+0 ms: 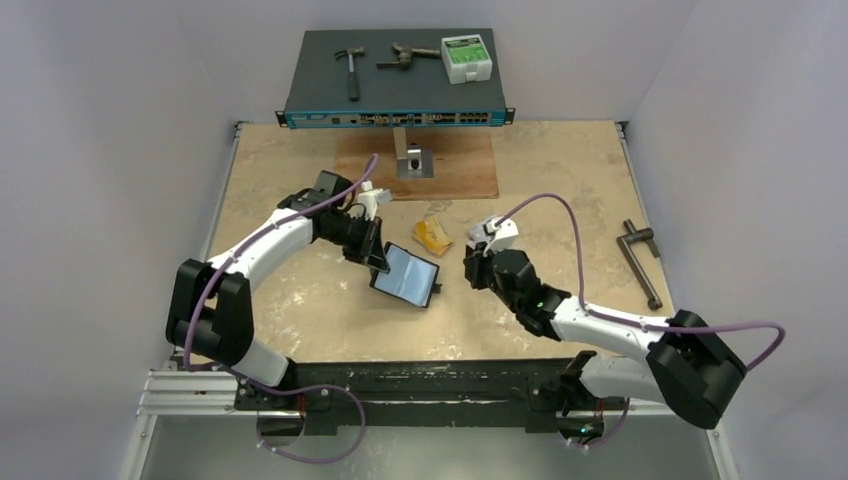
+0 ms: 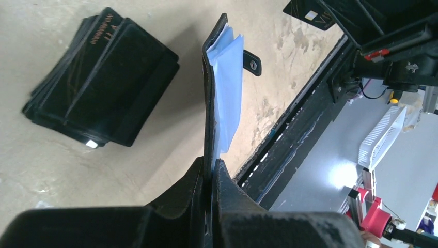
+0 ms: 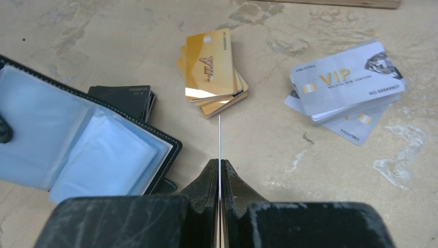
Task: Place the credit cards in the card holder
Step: Insert the credit card into the card holder.
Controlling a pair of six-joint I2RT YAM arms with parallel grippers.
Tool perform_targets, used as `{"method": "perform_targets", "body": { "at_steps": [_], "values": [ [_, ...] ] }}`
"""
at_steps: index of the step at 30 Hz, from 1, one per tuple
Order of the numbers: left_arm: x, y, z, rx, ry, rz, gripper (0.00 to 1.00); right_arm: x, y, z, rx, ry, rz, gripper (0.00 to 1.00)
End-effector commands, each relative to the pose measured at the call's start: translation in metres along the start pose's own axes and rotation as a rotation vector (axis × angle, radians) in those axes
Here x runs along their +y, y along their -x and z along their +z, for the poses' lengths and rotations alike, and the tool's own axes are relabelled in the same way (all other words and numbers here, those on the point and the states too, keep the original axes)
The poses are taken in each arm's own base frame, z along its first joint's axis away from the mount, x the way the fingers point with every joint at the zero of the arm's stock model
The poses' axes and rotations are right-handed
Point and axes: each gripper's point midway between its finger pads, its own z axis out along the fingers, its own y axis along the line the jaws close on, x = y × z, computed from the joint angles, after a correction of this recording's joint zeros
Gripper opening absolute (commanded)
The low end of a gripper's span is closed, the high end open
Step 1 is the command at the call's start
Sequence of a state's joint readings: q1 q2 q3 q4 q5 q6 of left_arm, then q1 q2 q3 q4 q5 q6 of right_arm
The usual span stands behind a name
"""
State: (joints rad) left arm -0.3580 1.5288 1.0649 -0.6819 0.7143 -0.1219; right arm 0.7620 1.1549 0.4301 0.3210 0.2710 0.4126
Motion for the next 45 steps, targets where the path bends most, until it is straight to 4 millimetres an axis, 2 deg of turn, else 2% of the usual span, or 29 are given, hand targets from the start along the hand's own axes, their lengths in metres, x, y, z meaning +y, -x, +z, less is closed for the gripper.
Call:
{"method": "perform_targets", "body": {
  "at_steps": [1, 9, 17, 20, 31, 35, 41, 45],
  "values": [
    [-0.005, 0.002, -0.014, -0.031, -0.036, 0.051, 0.00, 0.006, 0.028, 0.006, -0.204, -0.071, -0.021, 0.00],
    [-0.035, 0.002, -0.030, -0.046, -0.148, 0.122, 0.00, 0.018, -0.023, 0.020, -0.151, -0.135, -0.099, 0.00],
    [-0.037, 0.003, -0.037, -0.067, -0.145, 0.174, 0.00, 0.022, -0.050, 0.013, -0.072, -0.139, -0.112, 0.00],
    [-0.037, 0.006, -0.039, -0.075, -0.136, 0.174, 0.00, 0.019, -0.055, 0.008, -0.052, -0.142, -0.101, 0.00],
    [-0.033, 0.011, -0.041, -0.101, -0.100, 0.179, 0.00, 0.014, -0.064, -0.006, -0.006, -0.130, -0.067, 0.16],
    [-0.031, 0.012, -0.041, -0.104, -0.092, 0.175, 0.00, 0.015, -0.065, -0.007, 0.007, -0.128, -0.066, 0.13],
    [-0.029, 0.012, -0.040, -0.105, -0.087, 0.167, 0.00, 0.019, -0.065, -0.011, 0.036, -0.109, -0.060, 0.15],
    [-0.027, 0.012, -0.039, -0.105, -0.084, 0.165, 0.00, 0.020, -0.062, -0.016, 0.048, -0.106, -0.047, 0.03]
  ]
}}
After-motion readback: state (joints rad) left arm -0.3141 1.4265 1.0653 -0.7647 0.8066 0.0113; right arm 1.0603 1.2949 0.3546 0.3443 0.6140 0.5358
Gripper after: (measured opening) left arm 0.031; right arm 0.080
